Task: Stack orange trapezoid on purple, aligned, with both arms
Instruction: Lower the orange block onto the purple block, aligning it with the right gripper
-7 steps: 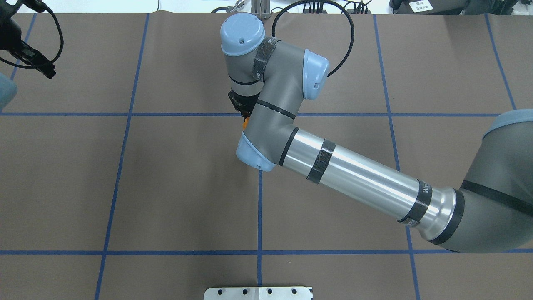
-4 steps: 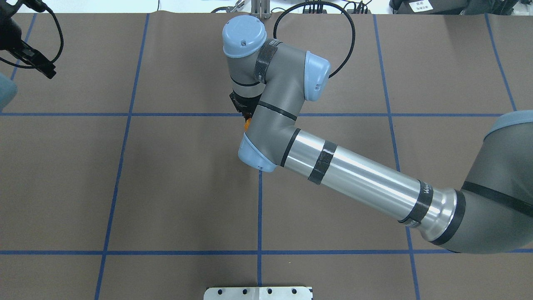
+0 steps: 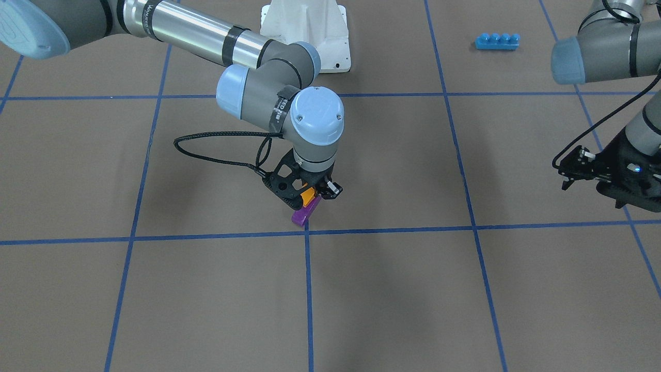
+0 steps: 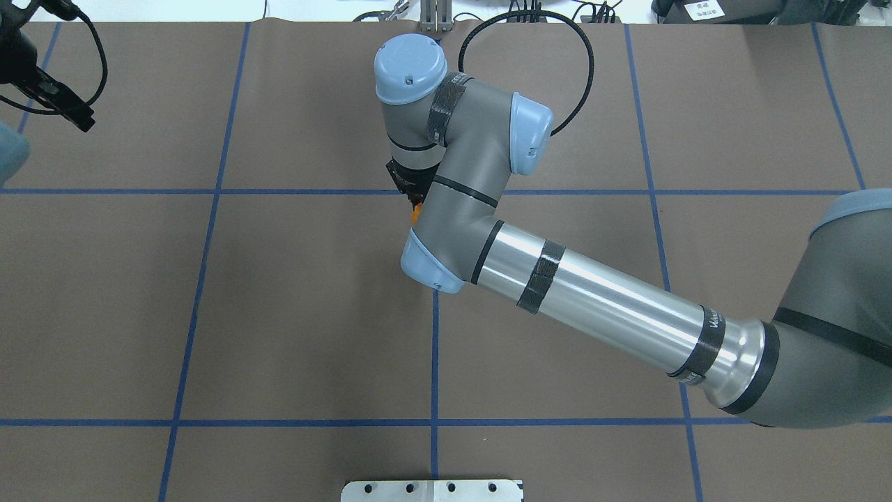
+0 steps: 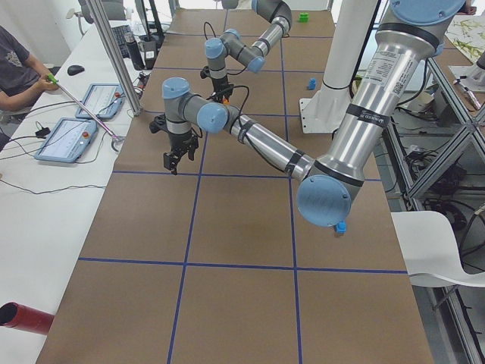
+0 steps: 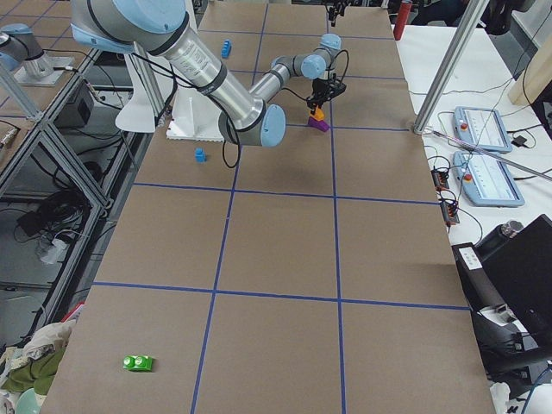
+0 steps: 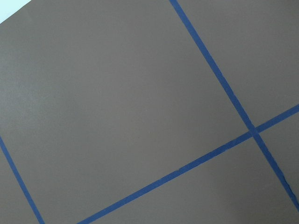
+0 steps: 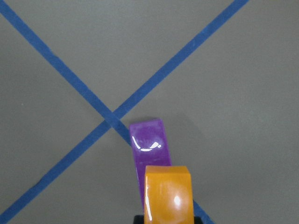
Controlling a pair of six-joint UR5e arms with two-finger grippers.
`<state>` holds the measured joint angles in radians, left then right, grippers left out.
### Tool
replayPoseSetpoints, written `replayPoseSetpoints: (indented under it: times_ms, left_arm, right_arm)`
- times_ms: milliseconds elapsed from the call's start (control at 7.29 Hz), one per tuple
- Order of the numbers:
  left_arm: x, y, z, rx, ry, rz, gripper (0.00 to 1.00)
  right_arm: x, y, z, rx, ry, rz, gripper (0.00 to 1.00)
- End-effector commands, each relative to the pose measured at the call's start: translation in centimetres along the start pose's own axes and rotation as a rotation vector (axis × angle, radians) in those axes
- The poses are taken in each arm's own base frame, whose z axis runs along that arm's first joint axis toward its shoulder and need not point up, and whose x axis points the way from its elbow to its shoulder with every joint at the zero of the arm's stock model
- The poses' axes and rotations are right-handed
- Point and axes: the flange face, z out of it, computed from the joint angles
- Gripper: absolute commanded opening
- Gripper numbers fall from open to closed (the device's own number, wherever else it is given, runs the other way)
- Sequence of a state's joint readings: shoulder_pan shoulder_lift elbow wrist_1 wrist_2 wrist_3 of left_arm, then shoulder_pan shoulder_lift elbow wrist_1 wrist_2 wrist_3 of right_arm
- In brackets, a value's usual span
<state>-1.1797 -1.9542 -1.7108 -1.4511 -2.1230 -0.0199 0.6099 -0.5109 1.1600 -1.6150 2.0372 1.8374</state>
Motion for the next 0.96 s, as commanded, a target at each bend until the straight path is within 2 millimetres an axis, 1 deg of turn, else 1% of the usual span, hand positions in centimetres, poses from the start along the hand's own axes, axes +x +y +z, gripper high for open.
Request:
replayPoseSetpoints:
  times_ms: [0, 824]
  left_arm:
    - [0.0, 0.0, 0.01, 0.0, 0.0, 0.0, 1.0]
    - [-0.08, 0.07, 0.14, -0.003, 0.0, -0.003, 1.0]
  right_arm:
    - [0.16, 0.26, 0.41, -0.002, 0.005, -0.003, 0.0]
    - [-0.05, 0.02, 0.58, 0.024, -0.032, -0.035, 0.0]
